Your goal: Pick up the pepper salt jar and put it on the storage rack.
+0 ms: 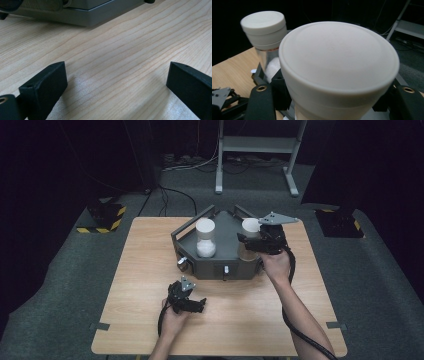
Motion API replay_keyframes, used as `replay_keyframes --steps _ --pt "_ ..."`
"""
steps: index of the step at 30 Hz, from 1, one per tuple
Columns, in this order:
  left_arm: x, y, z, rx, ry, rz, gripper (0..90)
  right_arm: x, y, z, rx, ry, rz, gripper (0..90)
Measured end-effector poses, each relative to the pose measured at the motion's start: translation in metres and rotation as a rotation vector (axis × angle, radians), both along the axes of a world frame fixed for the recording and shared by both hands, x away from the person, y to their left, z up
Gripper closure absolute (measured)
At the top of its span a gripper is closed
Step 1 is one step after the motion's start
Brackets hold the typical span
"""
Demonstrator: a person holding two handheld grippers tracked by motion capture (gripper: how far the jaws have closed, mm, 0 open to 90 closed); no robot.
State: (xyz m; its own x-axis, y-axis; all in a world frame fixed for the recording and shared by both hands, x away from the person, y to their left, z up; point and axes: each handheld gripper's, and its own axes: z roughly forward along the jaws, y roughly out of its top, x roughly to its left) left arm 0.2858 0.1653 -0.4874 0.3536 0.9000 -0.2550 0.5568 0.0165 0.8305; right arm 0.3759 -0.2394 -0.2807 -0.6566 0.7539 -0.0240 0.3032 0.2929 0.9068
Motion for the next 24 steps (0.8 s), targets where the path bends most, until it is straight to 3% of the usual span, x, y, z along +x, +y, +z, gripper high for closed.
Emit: replay_keyframes --steps 10,24 --pt "0.000 0.001 0.000 -0.002 0.000 -0.001 3.3 0.011 0.016 -0.003 -0.012 0.002 -0.049 34.7" --pt "0.000 0.001 0.000 -0.008 0.001 0.000 3.3 0.023 0.032 -0.011 -0.026 0.020 -0.055 34.6"
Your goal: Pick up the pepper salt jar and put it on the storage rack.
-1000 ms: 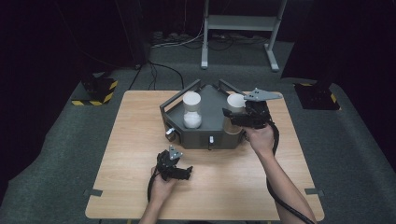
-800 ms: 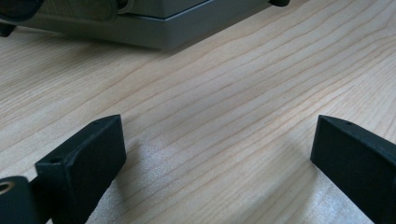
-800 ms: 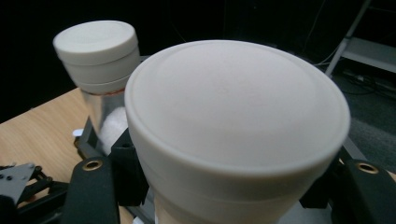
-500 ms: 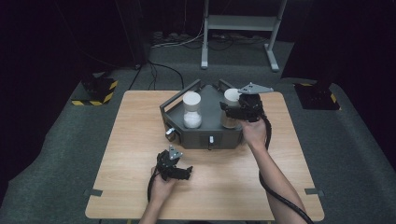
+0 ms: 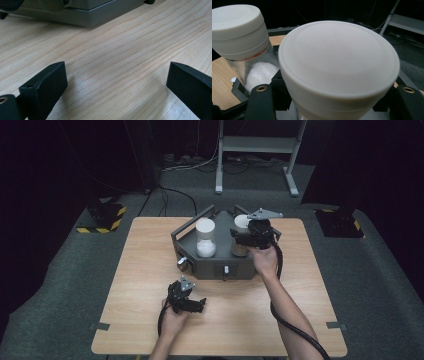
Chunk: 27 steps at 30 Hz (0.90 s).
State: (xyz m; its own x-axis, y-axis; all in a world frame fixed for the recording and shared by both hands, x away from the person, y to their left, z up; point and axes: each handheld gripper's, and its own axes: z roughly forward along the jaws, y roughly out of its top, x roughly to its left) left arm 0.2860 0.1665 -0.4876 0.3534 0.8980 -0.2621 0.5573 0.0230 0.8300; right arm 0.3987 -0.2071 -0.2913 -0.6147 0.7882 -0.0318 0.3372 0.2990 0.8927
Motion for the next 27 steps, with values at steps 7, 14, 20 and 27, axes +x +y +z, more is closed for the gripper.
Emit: replay_keyframes --steps 7,14,20,27 --pt "0.0000 0.0001 0.0000 0.000 0.000 0.000 3.3 0.0037 0.0041 -0.0031 -0.017 0.008 -0.002 34.6" --pt "-0.0001 -0.0002 -0.0001 0.000 0.000 0.000 3.3 0.0031 0.0052 -0.0055 -0.021 0.005 -0.004 34.5" --pt "-0.0001 -0.0001 -0.0001 -0.001 0.000 0.000 3.3 0.0016 0.0028 -0.0074 -0.021 0.001 0.002 34.4" --pt "-0.0001 -0.0002 -0.0001 0.001 0.000 0.000 3.3 0.0005 0.0014 -0.0086 -0.021 -0.001 0.008 34.3"
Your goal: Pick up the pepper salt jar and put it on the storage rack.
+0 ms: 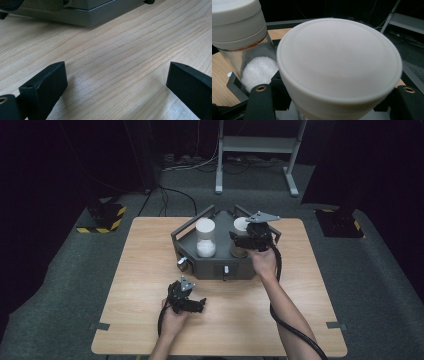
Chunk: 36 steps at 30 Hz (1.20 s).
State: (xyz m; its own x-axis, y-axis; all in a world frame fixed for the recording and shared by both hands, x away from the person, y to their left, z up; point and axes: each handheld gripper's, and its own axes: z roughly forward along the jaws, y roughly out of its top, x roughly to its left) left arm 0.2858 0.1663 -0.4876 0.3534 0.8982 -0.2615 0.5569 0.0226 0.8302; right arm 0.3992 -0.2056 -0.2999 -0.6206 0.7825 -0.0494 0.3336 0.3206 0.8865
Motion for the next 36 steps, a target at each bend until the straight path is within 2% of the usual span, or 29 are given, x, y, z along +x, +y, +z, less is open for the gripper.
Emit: replay_keyframes --steps 14,19,24,31,36 --pt "0.000 0.001 0.000 -0.009 0.002 0.001 3.3 0.000 0.000 -0.002 -0.002 -0.001 0.002 32.9" --pt "0.000 0.000 0.000 -0.008 0.002 0.001 3.3 -0.005 0.000 -0.005 0.005 -0.021 -0.015 21.5" --pt "0.000 0.001 0.000 -0.010 0.001 0.001 3.3 -0.009 -0.004 -0.006 0.026 -0.031 -0.022 14.6" --pt "0.000 0.001 0.000 -0.011 0.002 0.001 3.3 -0.011 -0.012 -0.011 0.045 -0.024 -0.005 12.7" --pt "0.000 0.001 0.000 -0.010 0.002 0.001 3.3 -0.018 -0.021 -0.019 0.062 -0.020 0.002 12.6"
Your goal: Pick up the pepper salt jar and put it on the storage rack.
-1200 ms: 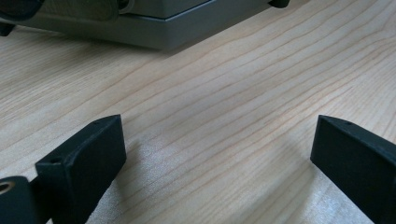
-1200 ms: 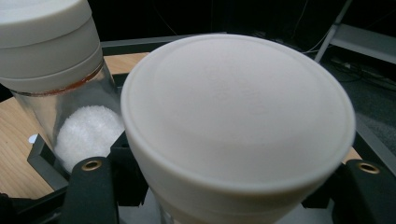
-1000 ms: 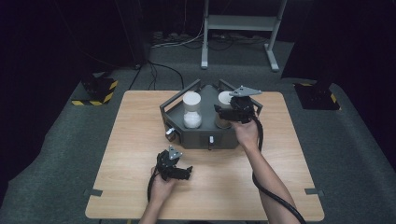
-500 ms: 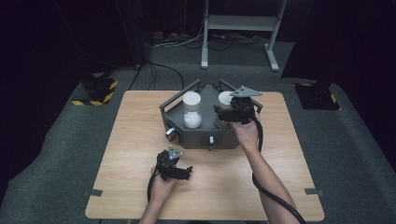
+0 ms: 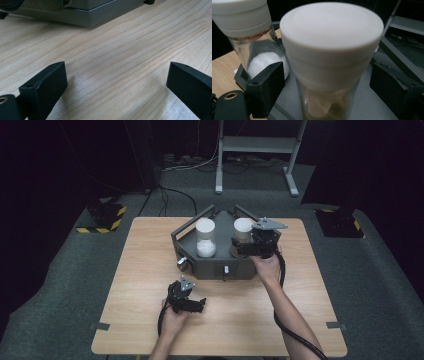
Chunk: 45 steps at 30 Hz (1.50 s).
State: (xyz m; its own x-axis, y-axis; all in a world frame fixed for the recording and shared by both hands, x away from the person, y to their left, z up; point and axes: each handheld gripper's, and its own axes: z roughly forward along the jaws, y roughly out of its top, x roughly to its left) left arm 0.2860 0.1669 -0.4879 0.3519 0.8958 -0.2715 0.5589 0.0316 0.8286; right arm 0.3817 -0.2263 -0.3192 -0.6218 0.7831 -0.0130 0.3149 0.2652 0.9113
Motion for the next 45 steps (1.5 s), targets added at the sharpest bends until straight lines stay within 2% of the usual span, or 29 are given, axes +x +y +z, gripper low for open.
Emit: replay_keyframes --steps 12,22,26,34,45 --pt "0.000 -0.001 0.000 0.010 -0.003 0.000 3.3 -0.018 -0.017 -0.013 0.009 -0.007 0.020 12.7" --pt "0.000 -0.002 0.000 0.013 -0.004 0.000 3.3 -0.035 -0.028 -0.028 0.017 0.010 0.044 12.8" --pt "0.000 -0.002 0.000 0.014 -0.005 0.000 3.3 -0.041 -0.029 -0.033 0.001 0.015 0.049 12.8" --pt "0.000 -0.002 0.000 0.015 -0.004 -0.001 3.3 -0.053 -0.032 -0.049 -0.032 0.039 0.045 12.9" --pt "-0.001 -0.002 0.000 0.015 -0.006 0.001 3.3 -0.063 -0.036 -0.078 -0.048 0.101 0.012 12.9"
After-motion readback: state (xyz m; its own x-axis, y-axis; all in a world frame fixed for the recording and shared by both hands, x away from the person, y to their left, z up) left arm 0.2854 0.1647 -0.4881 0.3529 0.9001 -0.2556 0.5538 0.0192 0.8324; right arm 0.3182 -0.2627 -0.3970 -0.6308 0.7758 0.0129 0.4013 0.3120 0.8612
